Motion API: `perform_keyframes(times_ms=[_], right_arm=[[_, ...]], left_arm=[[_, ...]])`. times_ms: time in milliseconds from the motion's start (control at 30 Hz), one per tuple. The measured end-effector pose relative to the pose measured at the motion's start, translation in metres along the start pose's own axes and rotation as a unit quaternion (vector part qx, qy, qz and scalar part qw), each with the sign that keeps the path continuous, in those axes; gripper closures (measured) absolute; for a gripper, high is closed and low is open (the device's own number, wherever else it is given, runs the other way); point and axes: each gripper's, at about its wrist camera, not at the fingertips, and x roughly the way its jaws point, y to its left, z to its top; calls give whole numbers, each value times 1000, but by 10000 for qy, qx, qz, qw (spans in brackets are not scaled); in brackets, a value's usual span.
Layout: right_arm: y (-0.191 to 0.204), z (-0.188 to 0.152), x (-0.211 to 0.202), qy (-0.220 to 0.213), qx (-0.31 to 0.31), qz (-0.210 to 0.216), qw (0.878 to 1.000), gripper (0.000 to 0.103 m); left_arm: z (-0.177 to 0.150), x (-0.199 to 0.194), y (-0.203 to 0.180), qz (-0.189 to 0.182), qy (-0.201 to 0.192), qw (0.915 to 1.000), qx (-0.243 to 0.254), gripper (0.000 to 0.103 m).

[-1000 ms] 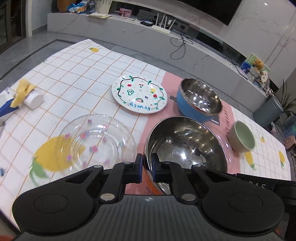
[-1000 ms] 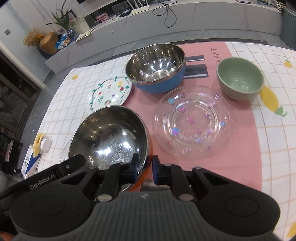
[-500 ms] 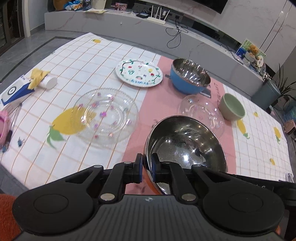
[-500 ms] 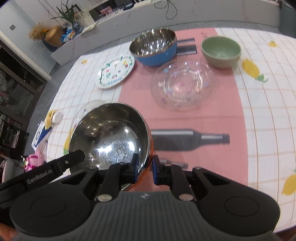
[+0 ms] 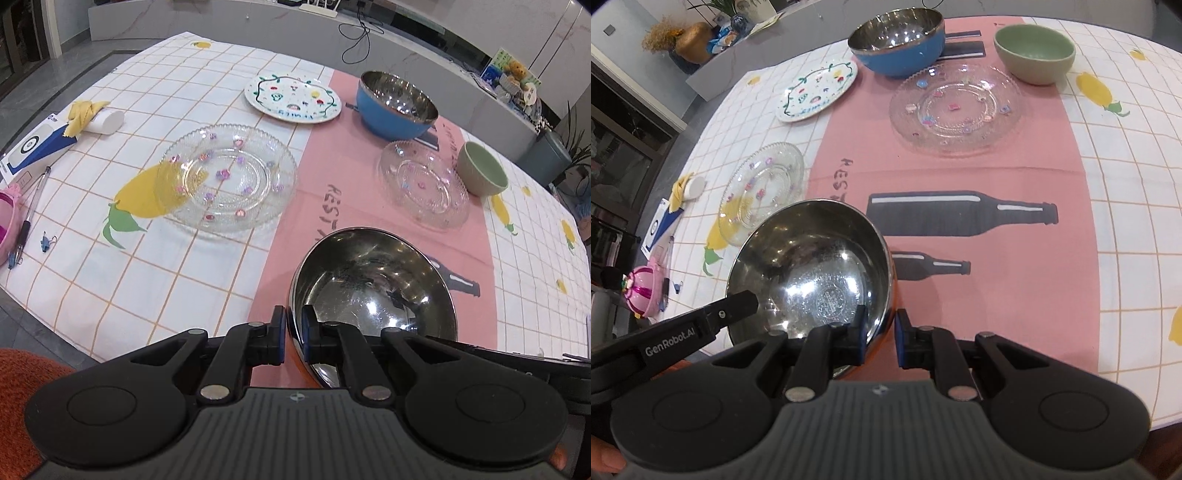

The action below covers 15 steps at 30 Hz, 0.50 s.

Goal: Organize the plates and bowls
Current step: 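Lift the orange steel bowl with the left tool and carry it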

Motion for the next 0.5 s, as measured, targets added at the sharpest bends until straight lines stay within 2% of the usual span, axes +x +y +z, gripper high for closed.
perform_keyframes(times_ms=[400, 500], right_arm=[[1, -4, 2, 38, -31, -42, 10000, 90], [3, -5, 1, 30, -54, -47, 10000, 86]], left_arm=[[-6, 5, 6, 54, 64, 9999, -63, 96], [-6, 5, 7, 87, 62, 9999, -38, 92]])
